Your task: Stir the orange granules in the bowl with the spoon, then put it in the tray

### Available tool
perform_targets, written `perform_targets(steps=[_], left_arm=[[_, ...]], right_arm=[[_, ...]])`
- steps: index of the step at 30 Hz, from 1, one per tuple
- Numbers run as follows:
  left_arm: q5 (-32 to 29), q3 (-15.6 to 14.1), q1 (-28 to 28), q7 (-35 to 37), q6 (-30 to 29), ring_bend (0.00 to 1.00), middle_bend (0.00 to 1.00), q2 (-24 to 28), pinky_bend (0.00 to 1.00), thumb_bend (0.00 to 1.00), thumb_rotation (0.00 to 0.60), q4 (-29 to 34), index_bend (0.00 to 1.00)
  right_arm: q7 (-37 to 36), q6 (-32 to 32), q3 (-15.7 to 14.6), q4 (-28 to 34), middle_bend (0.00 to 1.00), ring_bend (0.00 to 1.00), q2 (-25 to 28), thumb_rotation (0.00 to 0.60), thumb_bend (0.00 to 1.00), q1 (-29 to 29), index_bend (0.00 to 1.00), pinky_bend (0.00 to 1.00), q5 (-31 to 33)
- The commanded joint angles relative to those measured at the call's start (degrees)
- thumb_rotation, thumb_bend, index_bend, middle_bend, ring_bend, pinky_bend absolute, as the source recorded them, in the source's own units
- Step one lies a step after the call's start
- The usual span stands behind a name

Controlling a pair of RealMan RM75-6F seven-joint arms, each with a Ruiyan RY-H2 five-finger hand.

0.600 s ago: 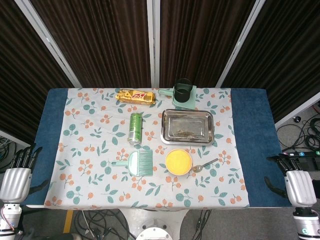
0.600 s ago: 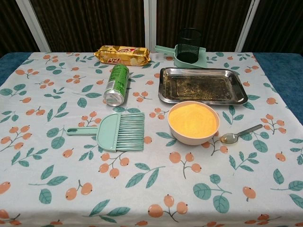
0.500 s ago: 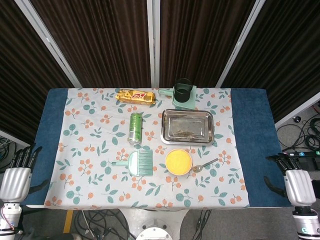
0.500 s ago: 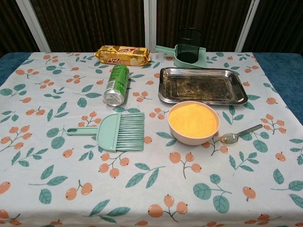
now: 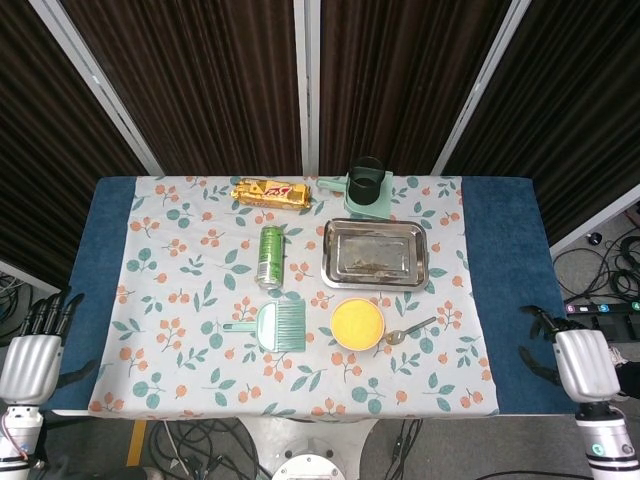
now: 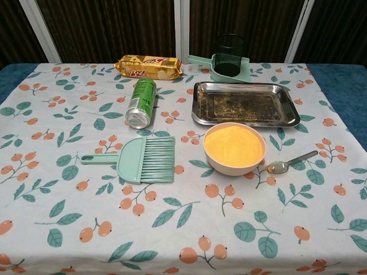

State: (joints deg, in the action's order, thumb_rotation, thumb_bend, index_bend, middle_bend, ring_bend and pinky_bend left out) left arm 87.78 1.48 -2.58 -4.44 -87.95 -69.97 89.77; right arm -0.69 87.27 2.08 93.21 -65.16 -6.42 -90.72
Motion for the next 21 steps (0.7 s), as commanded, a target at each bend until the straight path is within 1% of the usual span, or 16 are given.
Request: perform_targets(steps=[1,3,5,7,10,16,21], left_arm=[[0.1,0.0,0.0,0.2,-0.1,0.07,0.07,0.0,0.10,0.01,0.600,-0.1,0.10],[0.1,0.0,0.0,0.4,-0.2,0.07,0.07,0.0,0.10,0.01,0.600,-0.2,0.10],[0.1,-0.1,0.2,0.6,-0.5,0.07,0.07,0.0,0.10,0.01,0.600,-0.3,0.10],[0.0,-0.2,0.4,0.9,-0.6,0.07,0.07,0.0,0.10,0.01,0.600,-0.5,0.10],[-0.3,-0.3,0.6,1.3,-0.6,0.07,0.07,0.1,0.10,0.01,0.600,-0.8,0.10],[-0.9,-0.4,0.9,1.8,-0.3,0.07,0.07,0.1,0.10,0.01,0.600,-1.2,0.10],[-1.1,-0.4,0.8,2.1,0.2,0.07,0.07,-0.1,0.10,0.01,0.600,-1.5,0.10]], right_arm=[[4.1,-6.8,1.4,1.5,0.87,0.94,0.3,0.600,0.15,-4.8,0.29,0.99,-0.3],[6.1,-11.1,1.9,1.4,0.93,0.99,-0.2,0.600,0.15,-7.4,0.30,1.00,0.5],[8.2,-16.4,2.5,0.7,0.97,1.00,-1.4,0.600,0.18,-10.5,0.34,1.00,2.0],[10.0,-21.1,3.0,-0.8,0.98,1.00,-3.3,0.600,0.19,-13.3,0.36,1.00,3.6],[12.8,-26.1,3.6,-3.9,0.99,1.00,-6.7,0.600,0.21,-16.6,0.38,1.00,5.6],[17.4,-33.3,3.4,-9.1,0.99,1.00,-12.7,0.600,0.23,-20.9,0.39,1.00,9.6],[19.0,-35.9,2.6,-11.7,0.99,1.00,-16.2,0.600,0.24,-22.5,0.39,1.00,11.3]])
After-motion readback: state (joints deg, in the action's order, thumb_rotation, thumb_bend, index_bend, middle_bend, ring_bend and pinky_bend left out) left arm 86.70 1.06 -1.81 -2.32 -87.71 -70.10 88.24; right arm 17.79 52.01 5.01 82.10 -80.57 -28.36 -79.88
